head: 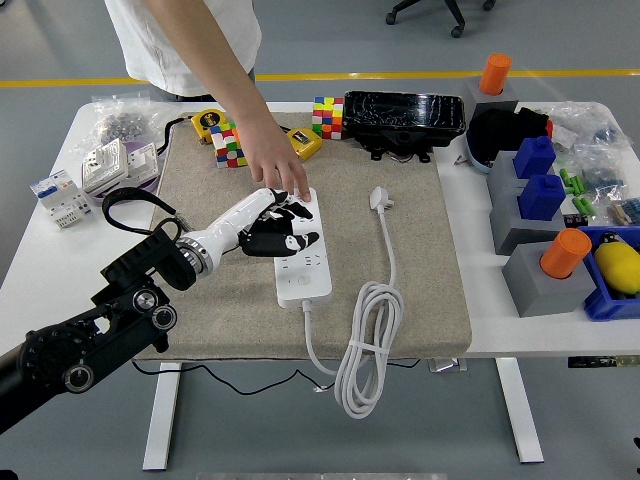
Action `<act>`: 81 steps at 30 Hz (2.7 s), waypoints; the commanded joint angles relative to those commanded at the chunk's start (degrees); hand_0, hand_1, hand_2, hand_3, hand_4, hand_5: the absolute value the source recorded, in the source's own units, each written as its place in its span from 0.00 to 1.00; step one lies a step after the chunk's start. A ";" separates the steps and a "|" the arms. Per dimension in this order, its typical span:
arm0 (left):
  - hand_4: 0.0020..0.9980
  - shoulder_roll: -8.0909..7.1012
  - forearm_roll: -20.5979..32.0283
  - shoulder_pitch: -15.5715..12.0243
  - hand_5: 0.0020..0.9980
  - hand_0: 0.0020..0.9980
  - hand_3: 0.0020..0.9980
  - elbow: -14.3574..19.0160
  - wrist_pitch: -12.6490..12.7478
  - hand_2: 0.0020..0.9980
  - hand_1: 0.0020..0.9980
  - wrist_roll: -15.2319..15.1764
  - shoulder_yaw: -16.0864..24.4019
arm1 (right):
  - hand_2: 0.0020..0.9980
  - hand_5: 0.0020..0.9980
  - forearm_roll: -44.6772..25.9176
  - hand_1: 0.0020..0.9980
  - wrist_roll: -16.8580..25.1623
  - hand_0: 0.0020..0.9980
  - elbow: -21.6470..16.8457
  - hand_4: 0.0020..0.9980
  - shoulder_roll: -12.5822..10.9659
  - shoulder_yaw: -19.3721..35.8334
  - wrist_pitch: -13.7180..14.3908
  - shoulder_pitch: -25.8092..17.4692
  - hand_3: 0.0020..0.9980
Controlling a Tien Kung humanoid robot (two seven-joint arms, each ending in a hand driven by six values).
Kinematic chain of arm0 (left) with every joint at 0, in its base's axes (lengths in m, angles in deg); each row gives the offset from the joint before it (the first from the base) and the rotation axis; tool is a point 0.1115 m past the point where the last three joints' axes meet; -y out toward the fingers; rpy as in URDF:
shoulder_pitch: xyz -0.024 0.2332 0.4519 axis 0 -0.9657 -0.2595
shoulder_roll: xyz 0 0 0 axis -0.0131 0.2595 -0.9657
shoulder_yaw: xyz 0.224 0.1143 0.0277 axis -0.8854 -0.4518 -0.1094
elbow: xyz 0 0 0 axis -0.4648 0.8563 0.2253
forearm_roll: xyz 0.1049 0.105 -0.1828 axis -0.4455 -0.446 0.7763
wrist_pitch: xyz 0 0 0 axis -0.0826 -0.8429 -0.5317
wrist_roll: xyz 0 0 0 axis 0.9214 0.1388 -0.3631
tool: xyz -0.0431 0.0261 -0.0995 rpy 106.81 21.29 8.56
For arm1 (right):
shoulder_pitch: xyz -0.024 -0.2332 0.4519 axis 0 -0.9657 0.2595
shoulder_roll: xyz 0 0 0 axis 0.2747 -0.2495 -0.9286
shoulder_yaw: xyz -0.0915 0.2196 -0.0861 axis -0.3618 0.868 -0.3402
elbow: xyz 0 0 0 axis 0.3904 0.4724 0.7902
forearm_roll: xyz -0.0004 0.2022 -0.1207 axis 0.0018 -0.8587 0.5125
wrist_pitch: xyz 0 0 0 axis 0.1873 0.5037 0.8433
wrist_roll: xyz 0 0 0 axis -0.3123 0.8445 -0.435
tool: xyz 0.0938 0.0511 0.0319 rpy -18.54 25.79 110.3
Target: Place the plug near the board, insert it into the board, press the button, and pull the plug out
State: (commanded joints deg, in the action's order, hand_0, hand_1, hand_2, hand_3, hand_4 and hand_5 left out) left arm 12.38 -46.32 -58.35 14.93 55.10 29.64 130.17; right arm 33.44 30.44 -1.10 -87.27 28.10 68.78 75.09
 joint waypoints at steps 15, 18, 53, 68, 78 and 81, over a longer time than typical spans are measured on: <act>0.76 0.57 0.40 0.33 0.39 0.67 0.61 -3.15 2.94 0.70 0.72 -3.30 0.47 | 0.72 0.66 -0.04 0.71 -0.03 0.74 0.14 1.00 0.04 0.03 -0.01 -0.14 0.72; 0.76 0.75 0.61 0.34 0.39 0.68 0.61 -3.58 3.30 0.70 0.72 -3.78 0.32 | 0.72 0.66 -0.10 0.72 -0.03 0.74 0.12 1.00 0.05 -0.04 -0.01 -0.14 0.72; 0.76 -4.75 -11.28 -7.50 0.38 0.76 0.64 8.23 2.85 0.74 0.76 1.29 4.60 | 0.72 0.66 0.32 0.71 0.03 0.74 -0.16 1.00 0.12 0.93 -0.04 -0.73 0.72; 0.76 -2.18 -10.96 -4.54 0.38 0.79 0.65 2.28 2.60 0.75 0.78 1.29 2.33 | 0.72 0.66 0.26 0.71 0.06 0.74 -0.48 1.00 0.15 0.68 -0.04 -0.65 0.72; 0.76 -0.87 -10.54 -2.47 0.39 0.79 0.65 0.00 2.22 0.75 0.78 1.61 1.25 | 0.72 0.66 0.20 0.71 0.09 0.75 -0.51 1.00 0.12 0.76 -0.04 -0.57 0.72; 0.76 -0.59 -10.54 -2.01 0.39 0.79 0.65 0.29 2.15 0.75 0.78 1.64 0.99 | 0.72 0.66 0.19 0.71 0.10 0.75 -0.59 1.00 0.10 0.71 -0.03 -0.56 0.72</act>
State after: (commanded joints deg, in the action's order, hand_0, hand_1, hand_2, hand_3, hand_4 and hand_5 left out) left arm 11.79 -56.86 -60.36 15.22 57.25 31.28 131.16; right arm 33.63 30.54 -1.69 -87.17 28.80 68.75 74.53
